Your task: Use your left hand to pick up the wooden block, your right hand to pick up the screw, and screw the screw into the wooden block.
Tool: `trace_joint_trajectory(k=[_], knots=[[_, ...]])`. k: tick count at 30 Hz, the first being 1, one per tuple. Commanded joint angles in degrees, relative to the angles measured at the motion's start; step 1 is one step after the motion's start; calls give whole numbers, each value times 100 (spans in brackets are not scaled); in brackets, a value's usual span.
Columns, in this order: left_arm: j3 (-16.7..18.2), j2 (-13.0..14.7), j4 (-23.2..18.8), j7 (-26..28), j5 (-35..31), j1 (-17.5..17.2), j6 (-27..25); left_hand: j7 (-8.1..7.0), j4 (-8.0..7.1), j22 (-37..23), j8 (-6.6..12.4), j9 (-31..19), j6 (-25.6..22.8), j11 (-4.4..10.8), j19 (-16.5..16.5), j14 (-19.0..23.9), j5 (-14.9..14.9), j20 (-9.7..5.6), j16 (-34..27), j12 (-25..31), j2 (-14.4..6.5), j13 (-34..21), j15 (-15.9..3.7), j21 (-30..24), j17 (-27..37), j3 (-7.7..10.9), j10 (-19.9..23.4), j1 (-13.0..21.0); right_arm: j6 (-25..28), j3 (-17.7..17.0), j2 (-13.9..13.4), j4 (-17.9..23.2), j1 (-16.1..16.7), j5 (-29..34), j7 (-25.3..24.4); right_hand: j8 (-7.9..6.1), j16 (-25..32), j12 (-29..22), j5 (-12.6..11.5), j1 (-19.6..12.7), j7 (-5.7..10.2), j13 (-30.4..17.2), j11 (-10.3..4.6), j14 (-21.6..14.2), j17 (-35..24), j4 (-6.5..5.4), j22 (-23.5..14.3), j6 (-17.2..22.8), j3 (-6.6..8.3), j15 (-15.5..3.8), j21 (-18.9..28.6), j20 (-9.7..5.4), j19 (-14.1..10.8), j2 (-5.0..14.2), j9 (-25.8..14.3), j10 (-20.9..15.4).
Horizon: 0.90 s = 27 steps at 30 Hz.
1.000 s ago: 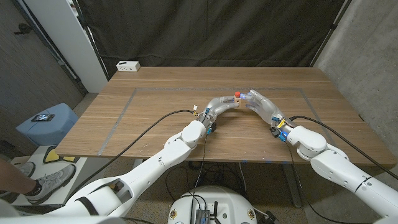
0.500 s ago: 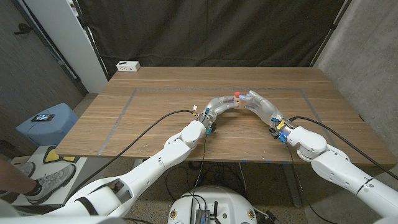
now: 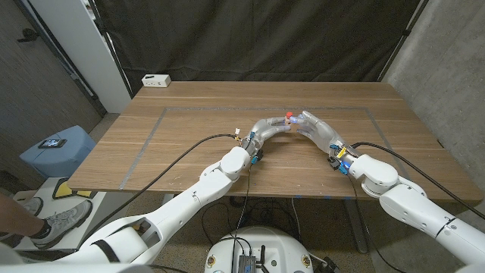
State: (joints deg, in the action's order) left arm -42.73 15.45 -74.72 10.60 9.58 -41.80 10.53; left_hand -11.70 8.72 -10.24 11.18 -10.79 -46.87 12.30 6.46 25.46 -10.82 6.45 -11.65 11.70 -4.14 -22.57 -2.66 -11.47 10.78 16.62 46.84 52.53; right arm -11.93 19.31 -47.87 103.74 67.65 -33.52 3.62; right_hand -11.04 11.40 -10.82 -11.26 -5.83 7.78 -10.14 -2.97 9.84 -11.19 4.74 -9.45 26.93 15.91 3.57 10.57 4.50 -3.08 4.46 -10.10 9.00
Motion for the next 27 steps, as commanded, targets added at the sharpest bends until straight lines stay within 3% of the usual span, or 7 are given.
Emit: trace_joint_trajectory(k=[1, 27], knots=[[15, 10, 38, -43, 23, 27, 17, 11, -23, -26, 31, -17, -43, 28, -3, -15, -18, 57, -24, 48, 18, -14, -440, -22, 10, 37, -25, -63, 98, -159, -107, 80, 131, -39, -192, -10, 33, -34, -24, 34, 1, -17, -7, 325, -13, -16, -19, 55, 43, -26, 19, 19, -28, 28, -1, -27], [4, 17, 26, -61, 19, 34, -11, 0, -29, -26, 35, -17, -46, 28, -20, -20, -10, 65, -23, 39, 57, -7, -432, -17, 10, 15, -57, -105, 95, -245, -115, -61, 46, 82, -244, 80, 25, -12, -24, 88, -46, -18, 87, 341, -20, -30, -19, -114, 23, 34, 12, 36, -4, -6, -3, -8]])
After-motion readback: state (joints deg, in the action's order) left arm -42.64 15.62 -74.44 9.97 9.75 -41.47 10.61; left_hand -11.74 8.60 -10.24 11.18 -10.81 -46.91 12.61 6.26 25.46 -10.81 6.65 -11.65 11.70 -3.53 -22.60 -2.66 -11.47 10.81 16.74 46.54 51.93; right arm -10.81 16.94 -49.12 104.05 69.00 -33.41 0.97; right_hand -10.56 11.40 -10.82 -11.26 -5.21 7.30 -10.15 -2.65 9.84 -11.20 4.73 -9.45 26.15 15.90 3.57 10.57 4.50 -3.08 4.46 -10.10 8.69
